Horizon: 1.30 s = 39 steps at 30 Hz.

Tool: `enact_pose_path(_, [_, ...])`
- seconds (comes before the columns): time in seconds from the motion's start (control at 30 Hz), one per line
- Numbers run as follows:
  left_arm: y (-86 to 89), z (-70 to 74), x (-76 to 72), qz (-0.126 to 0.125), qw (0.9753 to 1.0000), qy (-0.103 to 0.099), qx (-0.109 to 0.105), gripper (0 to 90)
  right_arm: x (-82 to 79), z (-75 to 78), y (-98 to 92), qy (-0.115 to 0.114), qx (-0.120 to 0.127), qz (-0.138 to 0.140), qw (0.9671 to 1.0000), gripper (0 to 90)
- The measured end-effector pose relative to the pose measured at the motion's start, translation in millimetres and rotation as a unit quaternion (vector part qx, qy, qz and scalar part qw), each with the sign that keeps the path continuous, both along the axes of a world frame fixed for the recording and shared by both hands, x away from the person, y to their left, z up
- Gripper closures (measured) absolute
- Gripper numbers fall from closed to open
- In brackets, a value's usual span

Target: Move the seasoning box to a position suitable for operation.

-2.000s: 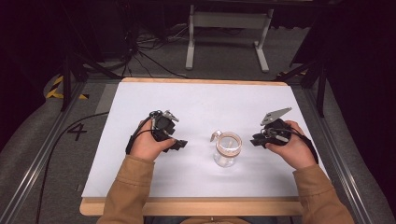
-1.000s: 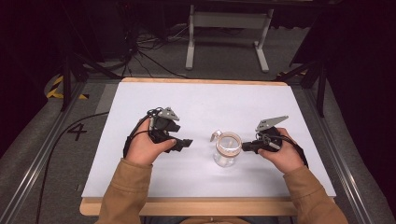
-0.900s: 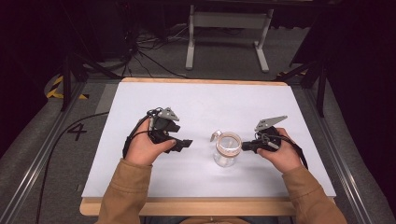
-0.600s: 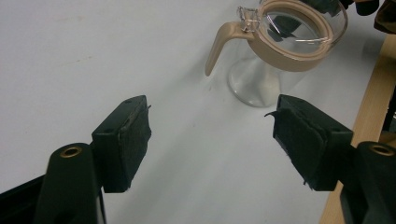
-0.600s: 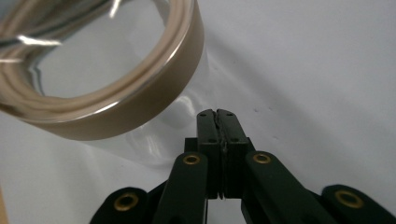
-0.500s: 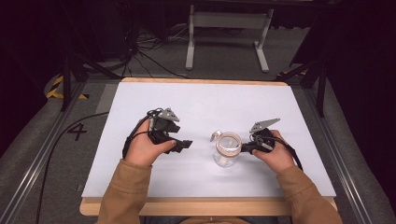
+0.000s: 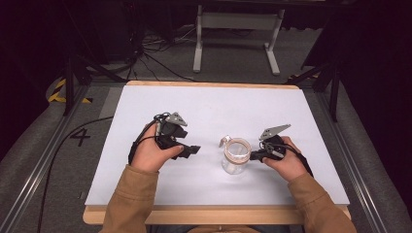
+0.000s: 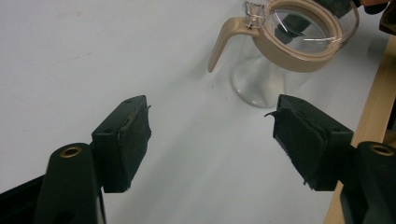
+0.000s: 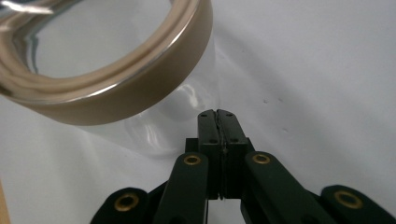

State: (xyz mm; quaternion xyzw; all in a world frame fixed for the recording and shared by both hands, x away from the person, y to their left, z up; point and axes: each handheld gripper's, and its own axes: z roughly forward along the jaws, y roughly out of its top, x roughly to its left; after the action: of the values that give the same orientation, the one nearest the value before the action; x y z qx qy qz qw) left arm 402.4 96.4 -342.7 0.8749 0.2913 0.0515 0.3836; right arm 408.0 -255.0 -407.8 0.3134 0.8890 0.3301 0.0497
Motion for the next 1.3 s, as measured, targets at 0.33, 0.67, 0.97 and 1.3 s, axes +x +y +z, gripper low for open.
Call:
enact_pose_path(0.33, [-4.1,-3.1,5.4,0.003,0.9996,-0.026,0.012,38.2,-13.4,4.0,11.2,0.002,-0.018,0.024,0.9995,90.0])
enact_pose_path(0.67, [-7.8,-15.8,14.6,-0.023,0.9989,0.013,0.04,71.4,-23.4,4.6,23.7,0.001,-0.025,0.046,0.9986,90.0])
enact_pose_path(0.97, [-22.7,-32.2,23.4,-0.04,0.998,0.019,0.044,80.3,-27.7,4.4,28.4,-0.001,-0.023,0.057,0.9981,90.0])
enact_pose_path(1.3, [-57.8,-62.0,37.1,-0.075,0.9967,-0.02,0.023,89.8,-30.6,10.7,10.1,-0.009,0.004,0.037,0.9993,90.0])
